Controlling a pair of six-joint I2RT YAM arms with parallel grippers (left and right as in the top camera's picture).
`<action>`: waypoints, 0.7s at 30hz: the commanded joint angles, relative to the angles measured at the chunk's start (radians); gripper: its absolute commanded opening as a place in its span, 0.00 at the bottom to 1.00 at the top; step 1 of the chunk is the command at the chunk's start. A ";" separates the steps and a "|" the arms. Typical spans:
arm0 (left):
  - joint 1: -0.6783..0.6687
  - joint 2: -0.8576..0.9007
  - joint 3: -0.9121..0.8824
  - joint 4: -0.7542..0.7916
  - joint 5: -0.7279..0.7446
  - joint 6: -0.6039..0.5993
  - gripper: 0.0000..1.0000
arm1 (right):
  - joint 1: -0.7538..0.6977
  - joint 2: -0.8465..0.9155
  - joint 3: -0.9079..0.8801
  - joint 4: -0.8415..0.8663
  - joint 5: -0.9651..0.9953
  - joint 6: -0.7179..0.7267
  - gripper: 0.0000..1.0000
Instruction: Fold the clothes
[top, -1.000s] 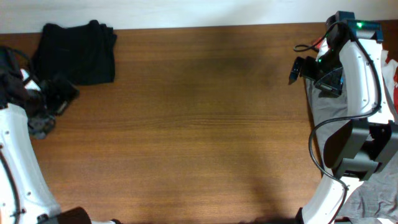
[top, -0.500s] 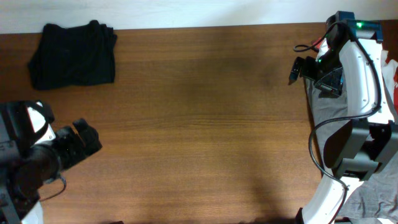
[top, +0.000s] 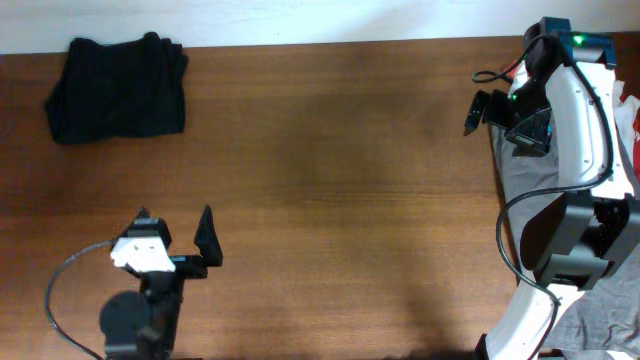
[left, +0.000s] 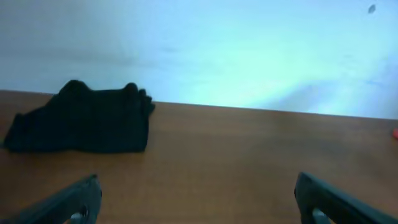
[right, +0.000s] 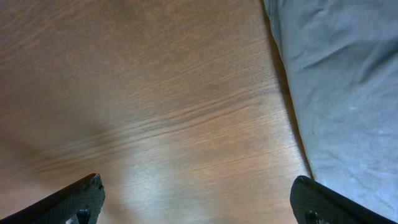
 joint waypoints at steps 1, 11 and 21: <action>0.000 -0.118 -0.140 0.120 -0.072 0.016 0.99 | -0.003 -0.010 0.011 0.000 0.009 0.001 0.99; 0.017 -0.282 -0.356 0.103 -0.021 0.016 0.99 | -0.003 -0.010 0.011 0.000 0.009 0.001 0.99; 0.017 -0.282 -0.356 0.102 -0.021 0.016 0.99 | -0.003 -0.010 0.011 0.000 0.009 0.001 0.99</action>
